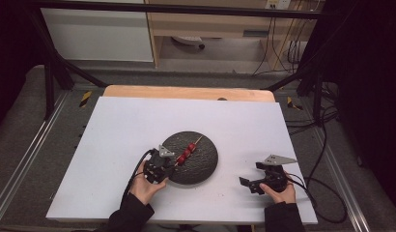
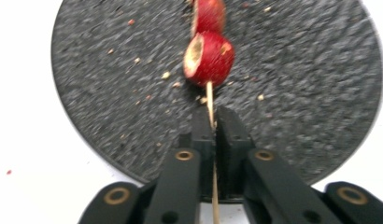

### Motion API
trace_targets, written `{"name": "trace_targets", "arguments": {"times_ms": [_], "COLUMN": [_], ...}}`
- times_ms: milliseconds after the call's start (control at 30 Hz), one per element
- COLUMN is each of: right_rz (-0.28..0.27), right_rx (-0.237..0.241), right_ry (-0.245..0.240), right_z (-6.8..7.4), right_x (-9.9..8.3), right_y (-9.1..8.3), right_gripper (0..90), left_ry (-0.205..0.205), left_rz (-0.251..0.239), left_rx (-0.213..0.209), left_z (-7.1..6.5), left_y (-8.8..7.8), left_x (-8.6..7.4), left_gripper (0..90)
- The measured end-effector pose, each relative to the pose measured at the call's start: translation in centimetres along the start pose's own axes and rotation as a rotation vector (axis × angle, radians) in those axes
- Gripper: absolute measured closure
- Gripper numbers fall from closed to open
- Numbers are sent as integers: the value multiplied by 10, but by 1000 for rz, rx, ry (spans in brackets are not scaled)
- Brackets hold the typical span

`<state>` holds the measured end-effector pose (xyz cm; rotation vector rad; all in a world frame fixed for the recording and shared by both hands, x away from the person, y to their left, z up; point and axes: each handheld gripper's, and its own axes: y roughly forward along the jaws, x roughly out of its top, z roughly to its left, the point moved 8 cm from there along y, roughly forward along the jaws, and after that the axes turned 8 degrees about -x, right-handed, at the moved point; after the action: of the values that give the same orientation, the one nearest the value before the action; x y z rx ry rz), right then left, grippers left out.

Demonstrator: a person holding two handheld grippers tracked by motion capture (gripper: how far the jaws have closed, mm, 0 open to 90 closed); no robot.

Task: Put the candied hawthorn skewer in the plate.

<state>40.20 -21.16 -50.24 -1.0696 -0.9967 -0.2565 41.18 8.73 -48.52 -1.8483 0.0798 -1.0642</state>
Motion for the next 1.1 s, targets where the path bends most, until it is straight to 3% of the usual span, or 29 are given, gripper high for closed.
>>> {"name": "trace_targets", "arguments": {"times_ms": [200, 333, 433, 533, 667, 767, 1100], "right_rz": [-2, -4, -6, -6, -1, 2, 8], "right_rx": [1, -1, -3, -2, -3, -6, -9], "right_ry": [3, 3, 4, 3, 8, 0, -1], "right_z": [0, 0, 0, 0, 1, 0, 1], "right_x": [0, 0, 0, 0, 0, -1, -2], "right_y": [0, 0, 0, 0, 0, 0, 2], "right_gripper": [10, 10, 7, 7, 6, 6, 5], "left_ry": [46, 90, 84, 83, 89, 71, 27], "left_rz": [-49, -85, -89, -115, -114, -118, -179], "left_rx": [-22, -63, -124, -144, -114, -85, -77], "left_z": [0, 1, 4, 12, 28, 41, 70], "left_y": [-11, -22, -30, -39, -51, -60, -78], "left_x": [0, -2, -6, -10, -21, -32, -69], "left_gripper": [642, 492, 359, 269, 144, 81, 67]}}
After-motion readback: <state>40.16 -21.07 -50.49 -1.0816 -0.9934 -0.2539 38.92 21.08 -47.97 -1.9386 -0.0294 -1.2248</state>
